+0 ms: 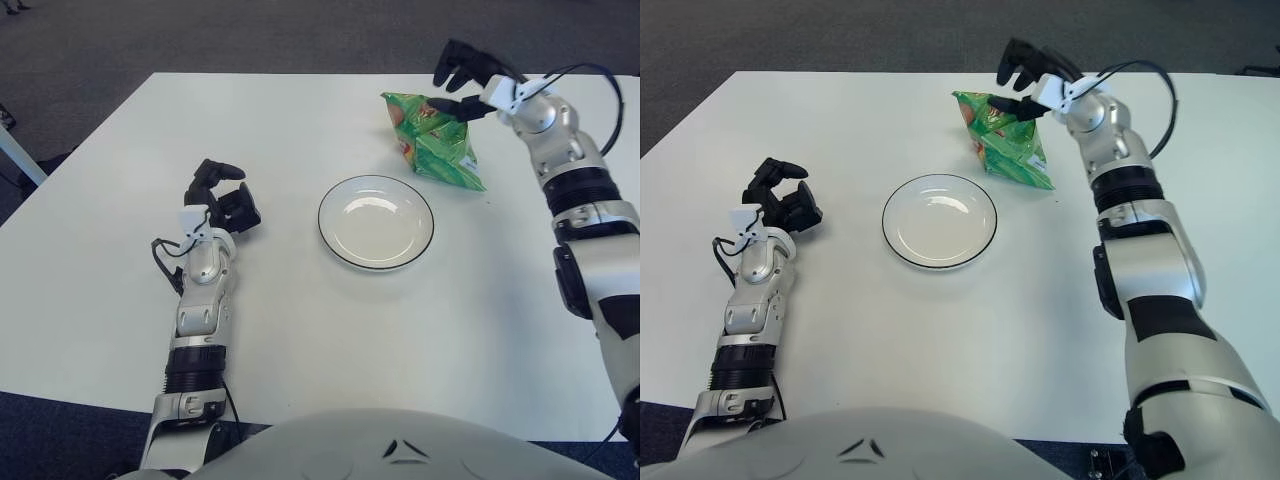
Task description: Put the snack into the plate.
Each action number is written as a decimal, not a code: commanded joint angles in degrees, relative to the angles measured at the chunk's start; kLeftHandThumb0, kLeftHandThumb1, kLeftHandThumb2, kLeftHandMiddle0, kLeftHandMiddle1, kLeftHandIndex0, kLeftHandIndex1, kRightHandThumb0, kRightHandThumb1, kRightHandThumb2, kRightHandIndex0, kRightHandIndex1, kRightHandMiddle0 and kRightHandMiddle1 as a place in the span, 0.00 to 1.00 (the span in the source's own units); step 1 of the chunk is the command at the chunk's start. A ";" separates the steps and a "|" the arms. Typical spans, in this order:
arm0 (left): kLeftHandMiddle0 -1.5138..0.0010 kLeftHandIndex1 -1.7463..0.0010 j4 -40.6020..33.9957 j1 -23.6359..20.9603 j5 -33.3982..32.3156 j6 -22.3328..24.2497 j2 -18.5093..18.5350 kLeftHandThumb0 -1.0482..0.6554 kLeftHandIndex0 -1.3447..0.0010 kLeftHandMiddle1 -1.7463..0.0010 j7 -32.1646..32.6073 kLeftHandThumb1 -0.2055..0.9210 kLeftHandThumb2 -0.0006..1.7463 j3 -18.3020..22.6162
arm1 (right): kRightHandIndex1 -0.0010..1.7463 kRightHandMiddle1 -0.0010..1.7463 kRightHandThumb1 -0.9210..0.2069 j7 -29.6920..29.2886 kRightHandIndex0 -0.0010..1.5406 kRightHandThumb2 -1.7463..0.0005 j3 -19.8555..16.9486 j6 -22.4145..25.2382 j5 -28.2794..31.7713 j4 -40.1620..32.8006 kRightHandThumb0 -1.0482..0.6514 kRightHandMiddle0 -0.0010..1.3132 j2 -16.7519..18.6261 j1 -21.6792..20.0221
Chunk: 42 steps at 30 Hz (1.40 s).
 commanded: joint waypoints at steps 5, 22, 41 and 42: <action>0.10 0.00 4.43 6.78 0.29 -1.71 -3.96 0.32 0.51 0.00 0.58 0.42 0.79 -0.61 | 0.57 0.77 0.01 0.27 0.08 0.63 6.07 -1.95 -5.55 10.57 0.11 0.01 1.56 -1.20; 0.10 0.00 3.35 8.08 -0.14 -3.35 -4.40 0.32 0.51 0.00 0.58 0.41 0.79 -0.60 | 0.33 0.54 0.00 4.75 0.00 0.51 10.55 -2.29 -6.65 16.85 0.06 0.00 5.42 3.67; 0.11 0.00 1.95 8.96 -0.64 -2.87 -4.68 0.33 0.53 0.00 0.45 0.44 0.77 -0.15 | 0.11 0.45 0.00 11.07 0.00 0.49 12.66 -5.81 -5.56 18.51 0.10 0.00 1.45 4.27; 0.12 0.00 1.86 8.97 -0.59 -2.80 -4.63 0.33 0.53 0.00 0.44 0.44 0.77 -0.18 | 0.11 0.45 0.00 11.44 0.00 0.49 12.56 -5.81 -5.39 18.39 0.10 0.00 1.34 4.21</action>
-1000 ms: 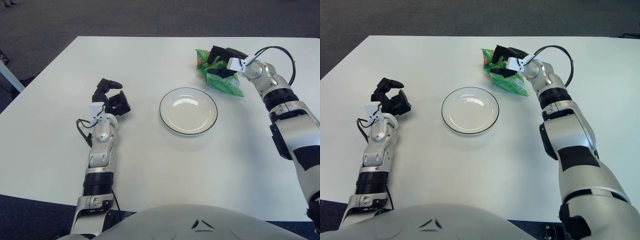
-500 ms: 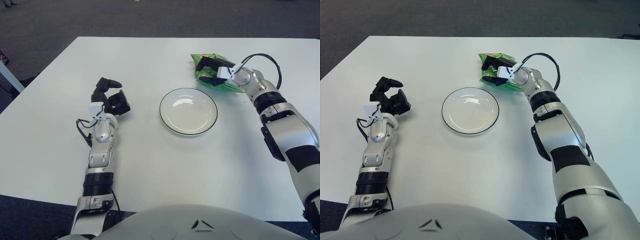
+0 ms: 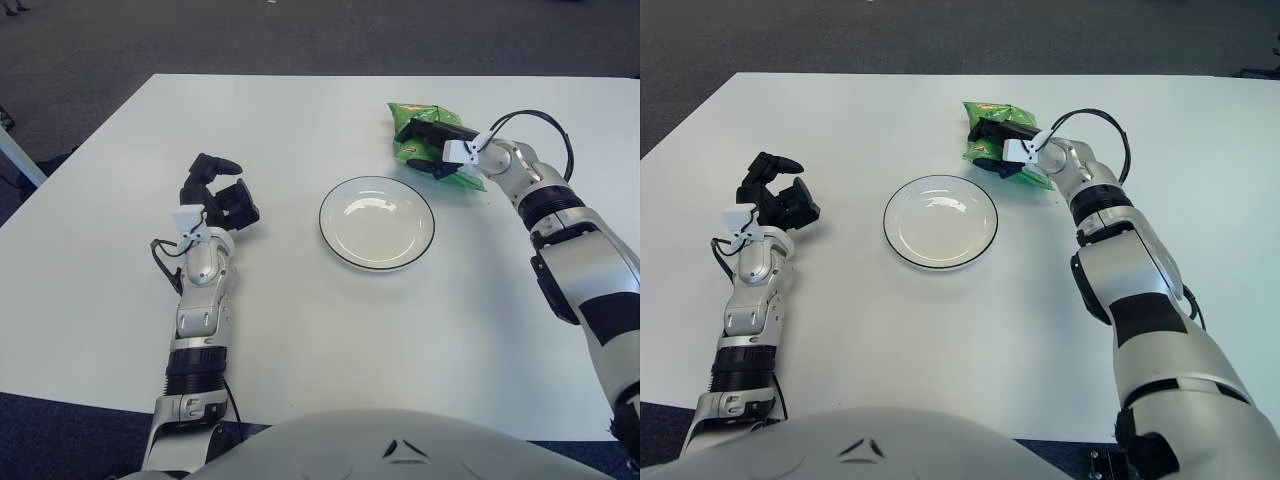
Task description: Put the snack into the plate.
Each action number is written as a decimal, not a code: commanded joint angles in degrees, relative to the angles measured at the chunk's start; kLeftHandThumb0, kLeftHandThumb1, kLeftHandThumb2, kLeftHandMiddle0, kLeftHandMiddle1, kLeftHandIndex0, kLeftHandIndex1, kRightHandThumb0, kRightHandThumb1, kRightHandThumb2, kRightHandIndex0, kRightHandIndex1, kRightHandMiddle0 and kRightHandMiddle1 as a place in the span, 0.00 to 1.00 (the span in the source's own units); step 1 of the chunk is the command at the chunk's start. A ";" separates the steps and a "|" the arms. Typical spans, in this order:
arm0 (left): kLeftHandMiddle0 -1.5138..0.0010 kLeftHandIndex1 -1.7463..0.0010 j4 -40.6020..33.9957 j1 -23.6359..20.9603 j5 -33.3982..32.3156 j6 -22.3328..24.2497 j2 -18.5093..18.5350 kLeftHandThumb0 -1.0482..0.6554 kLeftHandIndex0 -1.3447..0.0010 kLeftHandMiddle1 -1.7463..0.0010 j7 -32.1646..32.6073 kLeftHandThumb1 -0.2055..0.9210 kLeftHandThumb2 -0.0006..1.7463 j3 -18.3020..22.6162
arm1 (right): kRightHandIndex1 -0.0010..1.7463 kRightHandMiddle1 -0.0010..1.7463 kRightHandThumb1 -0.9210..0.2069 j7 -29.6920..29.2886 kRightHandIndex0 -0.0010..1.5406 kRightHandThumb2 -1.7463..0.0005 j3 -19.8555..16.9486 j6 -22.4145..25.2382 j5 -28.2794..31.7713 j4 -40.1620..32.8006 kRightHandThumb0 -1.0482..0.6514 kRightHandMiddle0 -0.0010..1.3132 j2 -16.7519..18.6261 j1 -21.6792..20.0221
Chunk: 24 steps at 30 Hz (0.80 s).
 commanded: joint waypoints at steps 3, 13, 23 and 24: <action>0.12 0.00 3.47 8.39 0.02 0.04 -4.02 0.33 0.53 0.00 0.41 0.44 0.77 -0.65 | 0.11 0.44 0.00 6.51 0.01 0.49 0.84 1.89 -0.67 2.22 0.11 0.00 -1.04 4.05; 0.11 0.00 3.46 8.30 0.47 0.33 -3.81 0.32 0.52 0.00 0.36 0.43 0.78 -0.86 | 0.13 0.43 0.00 9.76 0.02 0.49 0.79 5.18 -0.96 2.04 0.11 0.00 -2.32 3.09; 0.10 0.00 2.08 8.52 1.42 1.80 -3.80 0.32 0.51 0.00 1.39 0.42 0.79 -1.42 | 0.04 0.37 0.00 -1.29 0.00 0.51 5.48 -0.64 -7.64 -0.30 0.07 0.00 -5.87 3.54; 0.10 0.00 2.01 8.55 1.52 1.90 -3.80 0.32 0.51 0.00 1.51 0.42 0.79 -1.49 | 0.03 0.38 0.00 -4.82 0.00 0.52 6.47 -1.92 -9.26 -0.74 0.06 0.00 -6.54 3.87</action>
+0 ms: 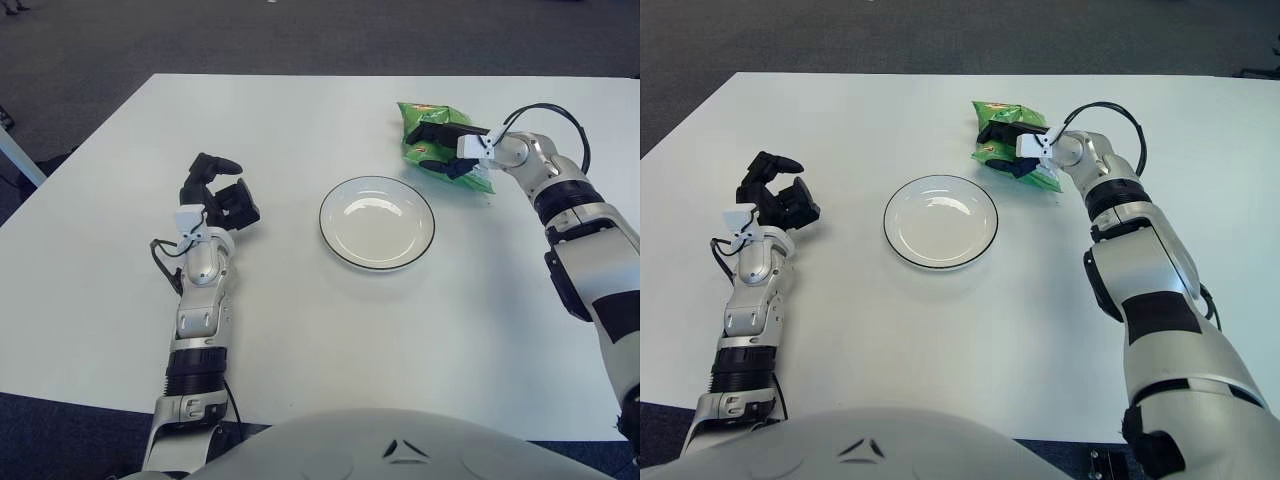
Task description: Put the snack into the plate.
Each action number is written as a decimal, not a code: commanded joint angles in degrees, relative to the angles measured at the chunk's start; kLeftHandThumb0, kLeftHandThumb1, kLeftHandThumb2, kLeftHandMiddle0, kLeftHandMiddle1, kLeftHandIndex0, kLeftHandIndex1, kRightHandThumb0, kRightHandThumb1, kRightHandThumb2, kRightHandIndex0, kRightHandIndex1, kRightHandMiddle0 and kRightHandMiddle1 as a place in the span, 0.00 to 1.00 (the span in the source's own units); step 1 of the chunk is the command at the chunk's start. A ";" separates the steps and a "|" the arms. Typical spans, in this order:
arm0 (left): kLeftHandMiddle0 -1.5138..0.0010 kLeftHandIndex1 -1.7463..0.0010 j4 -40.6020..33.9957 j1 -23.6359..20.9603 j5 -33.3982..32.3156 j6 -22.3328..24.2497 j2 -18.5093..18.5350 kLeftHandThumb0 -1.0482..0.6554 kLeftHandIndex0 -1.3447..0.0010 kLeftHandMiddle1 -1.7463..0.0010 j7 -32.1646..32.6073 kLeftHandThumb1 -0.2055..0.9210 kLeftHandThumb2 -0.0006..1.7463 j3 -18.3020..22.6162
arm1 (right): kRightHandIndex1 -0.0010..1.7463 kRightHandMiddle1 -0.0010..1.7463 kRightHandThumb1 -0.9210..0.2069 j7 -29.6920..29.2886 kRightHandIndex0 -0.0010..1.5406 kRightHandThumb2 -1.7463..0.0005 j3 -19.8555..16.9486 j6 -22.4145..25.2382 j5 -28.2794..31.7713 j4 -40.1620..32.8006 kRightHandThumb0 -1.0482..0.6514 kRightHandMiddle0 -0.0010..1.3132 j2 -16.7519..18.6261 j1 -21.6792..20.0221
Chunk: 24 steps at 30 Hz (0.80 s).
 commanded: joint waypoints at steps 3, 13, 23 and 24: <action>0.09 0.00 2.82 8.47 0.96 1.19 -3.62 0.32 0.51 0.00 0.90 0.41 0.79 -0.99 | 0.01 0.39 0.00 -12.44 0.00 0.56 5.48 -4.12 -8.78 0.09 0.05 0.00 -3.26 4.86; 0.09 0.00 3.14 8.41 0.38 0.49 -3.65 0.32 0.51 0.00 0.54 0.41 0.80 -0.76 | 0.02 0.49 0.01 -28.84 0.04 0.71 10.57 -5.34 -17.27 -0.31 0.08 0.00 -4.62 4.96; 0.10 0.00 3.48 8.25 0.13 -0.03 -3.66 0.32 0.51 0.00 0.22 0.41 0.80 -0.78 | 0.81 0.94 0.41 -41.65 0.02 0.38 12.19 -3.56 -21.36 0.23 0.31 0.36 -4.64 5.00; 0.10 0.00 3.46 8.27 0.03 0.01 -3.63 0.32 0.51 0.00 0.14 0.41 0.80 -0.74 | 0.88 0.96 0.45 -43.15 0.03 0.34 12.22 -3.17 -21.56 0.41 0.32 0.40 -4.49 5.10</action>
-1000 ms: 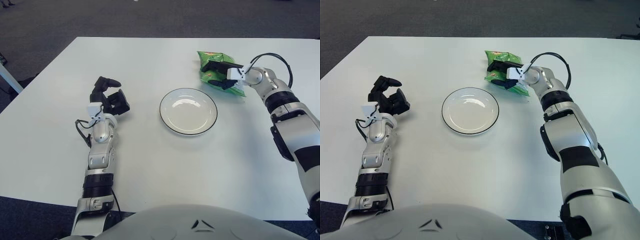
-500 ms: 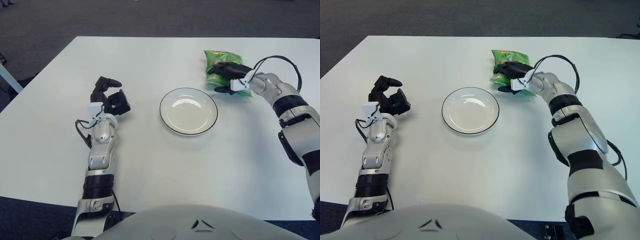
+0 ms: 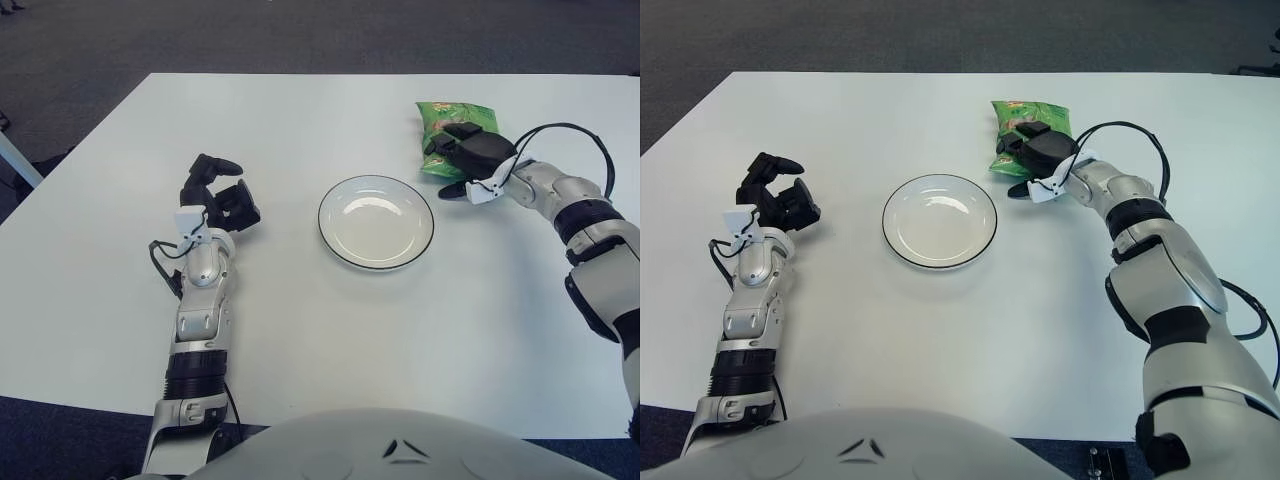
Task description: Put the snack into the plate.
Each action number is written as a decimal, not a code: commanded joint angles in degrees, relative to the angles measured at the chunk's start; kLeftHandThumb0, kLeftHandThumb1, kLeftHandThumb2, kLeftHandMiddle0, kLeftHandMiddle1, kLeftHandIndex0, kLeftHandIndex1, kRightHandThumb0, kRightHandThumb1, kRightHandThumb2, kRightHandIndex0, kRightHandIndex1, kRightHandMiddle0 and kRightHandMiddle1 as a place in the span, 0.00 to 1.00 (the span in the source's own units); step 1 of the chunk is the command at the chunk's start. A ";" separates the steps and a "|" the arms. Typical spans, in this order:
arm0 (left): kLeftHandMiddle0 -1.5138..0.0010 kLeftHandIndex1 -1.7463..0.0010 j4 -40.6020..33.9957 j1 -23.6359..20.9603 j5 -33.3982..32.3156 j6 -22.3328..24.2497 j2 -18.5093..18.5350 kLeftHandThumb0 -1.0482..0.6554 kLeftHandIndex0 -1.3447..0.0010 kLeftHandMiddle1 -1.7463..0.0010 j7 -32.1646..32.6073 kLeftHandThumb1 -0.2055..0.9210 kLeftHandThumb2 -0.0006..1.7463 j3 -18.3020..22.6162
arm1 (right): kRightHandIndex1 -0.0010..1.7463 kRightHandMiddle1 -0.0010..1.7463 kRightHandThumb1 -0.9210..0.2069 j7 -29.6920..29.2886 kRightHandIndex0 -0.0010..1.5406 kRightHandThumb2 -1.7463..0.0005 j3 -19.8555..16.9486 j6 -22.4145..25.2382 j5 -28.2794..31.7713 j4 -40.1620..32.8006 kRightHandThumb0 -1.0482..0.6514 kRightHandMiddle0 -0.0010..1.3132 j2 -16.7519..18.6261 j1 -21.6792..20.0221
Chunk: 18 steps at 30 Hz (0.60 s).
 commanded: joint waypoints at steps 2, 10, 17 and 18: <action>0.10 0.00 4.31 7.68 -0.26 -0.29 -3.55 0.32 0.51 0.00 -0.19 0.41 0.80 -0.47 | 0.88 0.98 0.56 -6.01 0.21 0.26 0.71 1.54 -1.94 1.06 0.47 0.47 0.24 1.08; 0.11 0.00 4.31 7.99 -0.96 -0.19 -3.19 0.32 0.52 0.00 -0.96 0.43 0.78 -0.18 | 0.78 1.00 0.79 -14.13 0.54 0.13 0.51 3.22 -2.06 2.10 0.61 0.58 1.05 1.65; 0.11 0.00 4.36 8.02 -1.20 -0.59 -3.47 0.33 0.53 0.00 -1.20 0.45 0.77 -0.03 | 0.78 1.00 0.82 -17.82 0.59 0.11 0.06 3.32 -1.35 2.48 0.62 0.57 1.25 1.66; 0.11 0.00 4.35 8.03 -1.24 -0.57 -3.49 0.33 0.53 0.00 -1.21 0.45 0.77 -0.01 | 0.78 1.00 0.82 -18.06 0.59 0.11 0.00 3.38 -1.24 2.51 0.62 0.56 1.30 1.69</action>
